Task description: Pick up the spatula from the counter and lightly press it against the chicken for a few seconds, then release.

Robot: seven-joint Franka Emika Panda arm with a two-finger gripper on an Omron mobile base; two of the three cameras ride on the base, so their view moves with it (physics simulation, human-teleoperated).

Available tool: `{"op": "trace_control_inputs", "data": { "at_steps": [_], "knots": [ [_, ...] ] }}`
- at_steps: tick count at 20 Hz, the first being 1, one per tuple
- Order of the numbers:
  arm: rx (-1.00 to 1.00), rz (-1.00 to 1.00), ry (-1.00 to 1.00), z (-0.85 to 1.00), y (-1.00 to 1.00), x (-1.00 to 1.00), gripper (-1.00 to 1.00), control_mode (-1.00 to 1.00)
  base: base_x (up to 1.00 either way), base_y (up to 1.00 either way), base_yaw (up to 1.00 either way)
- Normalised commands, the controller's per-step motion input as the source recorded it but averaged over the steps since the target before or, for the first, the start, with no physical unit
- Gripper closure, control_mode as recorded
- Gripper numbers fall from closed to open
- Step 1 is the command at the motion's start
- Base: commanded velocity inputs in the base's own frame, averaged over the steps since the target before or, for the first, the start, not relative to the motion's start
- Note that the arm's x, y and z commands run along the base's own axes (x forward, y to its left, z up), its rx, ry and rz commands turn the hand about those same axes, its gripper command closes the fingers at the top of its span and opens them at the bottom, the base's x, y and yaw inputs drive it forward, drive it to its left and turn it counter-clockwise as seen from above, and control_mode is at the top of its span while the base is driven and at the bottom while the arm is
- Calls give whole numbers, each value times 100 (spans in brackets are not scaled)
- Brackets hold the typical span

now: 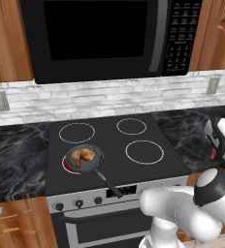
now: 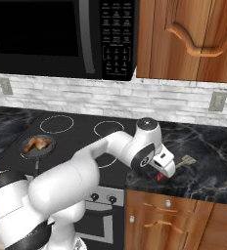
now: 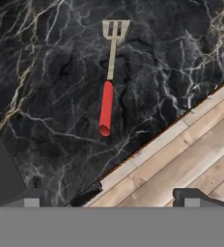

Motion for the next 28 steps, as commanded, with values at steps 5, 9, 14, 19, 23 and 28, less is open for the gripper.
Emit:
{"op": "trace_control_inputs", "data": {
  "at_steps": [5, 9, 14, 19, 23, 28],
  "knots": [
    [4, 0, 1, -14, -11, 16, -100, -100, 0, 0, 0],
    [4, 0, 1, -10, -11, 19, -100, -100, 0, 0, 0],
    [3, 0, 0, -11, -16, 16, -100, -100, 0, 0, 0],
    [2, 0, 2, -17, -10, 18, -100, -100, 0, 0, 0],
    [2, 0, 4, -21, -7, 20, -100, -100, 0, 0, 0],
    [1, 0, 3, -21, -12, 16, -100, -100, 0, 0, 0]
  ]
}}
